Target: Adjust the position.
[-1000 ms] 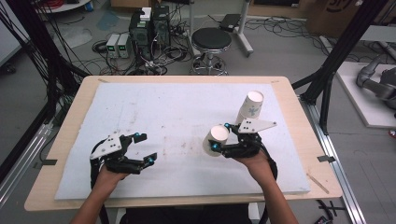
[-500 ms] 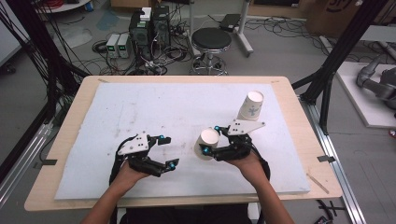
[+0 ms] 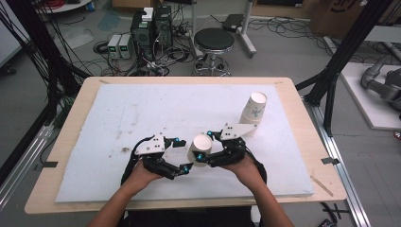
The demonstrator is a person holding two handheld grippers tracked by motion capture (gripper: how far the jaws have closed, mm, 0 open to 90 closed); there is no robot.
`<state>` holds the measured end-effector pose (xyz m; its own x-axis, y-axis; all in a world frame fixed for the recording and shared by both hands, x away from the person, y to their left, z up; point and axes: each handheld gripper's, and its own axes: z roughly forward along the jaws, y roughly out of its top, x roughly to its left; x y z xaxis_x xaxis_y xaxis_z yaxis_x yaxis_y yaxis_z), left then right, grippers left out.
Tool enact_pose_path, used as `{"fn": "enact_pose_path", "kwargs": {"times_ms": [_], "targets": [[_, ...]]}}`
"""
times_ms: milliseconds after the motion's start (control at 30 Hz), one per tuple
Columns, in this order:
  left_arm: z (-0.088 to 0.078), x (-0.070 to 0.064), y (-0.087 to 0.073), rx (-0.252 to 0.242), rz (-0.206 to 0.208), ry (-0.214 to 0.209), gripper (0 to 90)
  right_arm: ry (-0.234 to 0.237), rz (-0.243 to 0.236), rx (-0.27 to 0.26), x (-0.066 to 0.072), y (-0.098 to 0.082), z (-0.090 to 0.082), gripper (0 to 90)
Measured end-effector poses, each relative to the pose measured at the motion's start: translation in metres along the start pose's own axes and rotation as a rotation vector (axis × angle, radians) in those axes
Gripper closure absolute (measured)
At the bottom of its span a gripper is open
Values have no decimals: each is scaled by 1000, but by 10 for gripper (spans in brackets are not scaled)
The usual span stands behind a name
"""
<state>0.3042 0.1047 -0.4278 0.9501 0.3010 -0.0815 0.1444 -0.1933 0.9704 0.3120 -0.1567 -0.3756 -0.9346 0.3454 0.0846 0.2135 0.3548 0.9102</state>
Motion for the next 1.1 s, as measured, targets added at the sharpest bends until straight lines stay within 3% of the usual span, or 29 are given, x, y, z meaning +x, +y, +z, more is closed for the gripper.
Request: {"fn": "enact_pose_path", "kwargs": {"times_ms": [333,367,600,633,700,800,900,1033,1100], "targets": [[8,-2,4,-1,10,-33,163,60,15,-14,4,1,7,333],[9,-2,4,-2,12,-37,171,79,29,-32,4,1,7,335],[8,-3,4,-2,32,-50,277,85,38,-35,4,0,7,337],[7,-3,5,7,41,-45,291,83,38,-30,4,-1,7,312],[6,-2,6,16,42,-41,305,67,57,-16,4,0,9,169],[4,-2,8,44,47,-36,319,52,34,10,5,1,9,165],[1,-2,13,120,69,-38,326,73,-11,45,6,5,6,166],[-1,-3,20,210,103,-49,330,63,-38,82,3,9,3,166],[-1,-3,23,254,118,-60,330,58,-74,122,2,11,2,165]]}}
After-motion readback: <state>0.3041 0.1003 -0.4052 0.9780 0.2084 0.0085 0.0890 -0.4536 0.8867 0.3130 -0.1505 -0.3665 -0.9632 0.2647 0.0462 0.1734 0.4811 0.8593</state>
